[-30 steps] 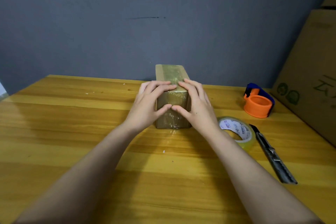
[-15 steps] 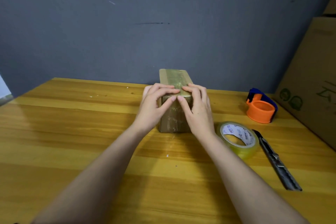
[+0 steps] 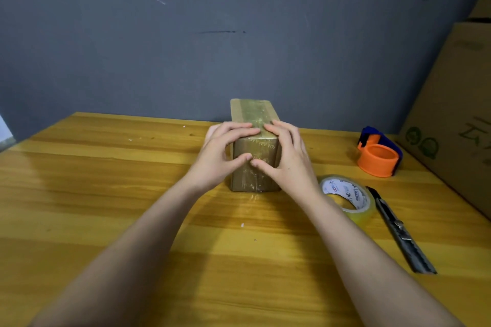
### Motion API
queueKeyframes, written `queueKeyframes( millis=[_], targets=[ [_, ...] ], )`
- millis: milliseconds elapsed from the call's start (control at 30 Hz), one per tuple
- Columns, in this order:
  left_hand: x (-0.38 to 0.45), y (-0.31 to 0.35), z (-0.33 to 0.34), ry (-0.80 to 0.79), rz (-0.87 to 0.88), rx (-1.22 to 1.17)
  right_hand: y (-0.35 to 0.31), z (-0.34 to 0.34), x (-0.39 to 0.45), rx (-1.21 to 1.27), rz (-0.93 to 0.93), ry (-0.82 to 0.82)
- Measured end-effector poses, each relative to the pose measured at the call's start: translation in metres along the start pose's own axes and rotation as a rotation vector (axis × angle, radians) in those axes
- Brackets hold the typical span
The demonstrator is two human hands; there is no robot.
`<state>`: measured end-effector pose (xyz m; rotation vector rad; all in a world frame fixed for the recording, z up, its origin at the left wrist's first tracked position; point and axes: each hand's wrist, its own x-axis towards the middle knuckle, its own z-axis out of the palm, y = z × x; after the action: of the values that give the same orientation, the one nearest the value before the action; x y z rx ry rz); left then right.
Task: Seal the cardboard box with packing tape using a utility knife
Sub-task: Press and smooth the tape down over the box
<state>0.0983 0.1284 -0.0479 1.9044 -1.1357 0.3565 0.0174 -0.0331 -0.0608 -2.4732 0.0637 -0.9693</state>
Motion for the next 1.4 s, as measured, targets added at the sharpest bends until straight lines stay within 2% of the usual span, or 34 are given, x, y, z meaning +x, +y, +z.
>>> queueKeyframes(
  millis=[133, 233, 333, 467, 767, 1067, 1200, 1300, 1400],
  targets=[
    [0.001, 0.006, 0.003, 0.069, -0.053, -0.110, -0.003, 0.000, -0.001, 0.069, 0.015, 0.029],
    [0.004, 0.008, 0.006, 0.138, -0.062, -0.099, -0.010, 0.003, -0.001, 0.150, 0.079, 0.091],
    [0.004, 0.006, 0.007, 0.144, -0.046, -0.062, -0.014, 0.009, 0.002, 0.165, 0.128, 0.157],
    [0.002, 0.003, 0.006, 0.110, 0.013, 0.014, -0.012, 0.010, 0.002, 0.144, 0.104, 0.158],
    [-0.002, 0.001, 0.003, 0.068, 0.029, 0.032, -0.004, 0.004, 0.000, 0.126, 0.050, 0.070],
    [-0.003, -0.001, 0.006, 0.024, 0.038, 0.096, 0.005, -0.007, 0.001, 0.126, 0.017, -0.085],
    [-0.001, 0.011, 0.016, 0.149, -0.065, -0.005, 0.005, -0.012, 0.001, 0.192, 0.024, -0.087],
    [0.002, 0.016, 0.028, 0.248, -0.120, 0.041, 0.003, -0.006, 0.001, 0.190, 0.041, -0.003],
    [0.003, 0.015, 0.032, 0.277, -0.118, 0.046, 0.002, -0.002, 0.001, 0.186, 0.044, 0.022]
  ],
)
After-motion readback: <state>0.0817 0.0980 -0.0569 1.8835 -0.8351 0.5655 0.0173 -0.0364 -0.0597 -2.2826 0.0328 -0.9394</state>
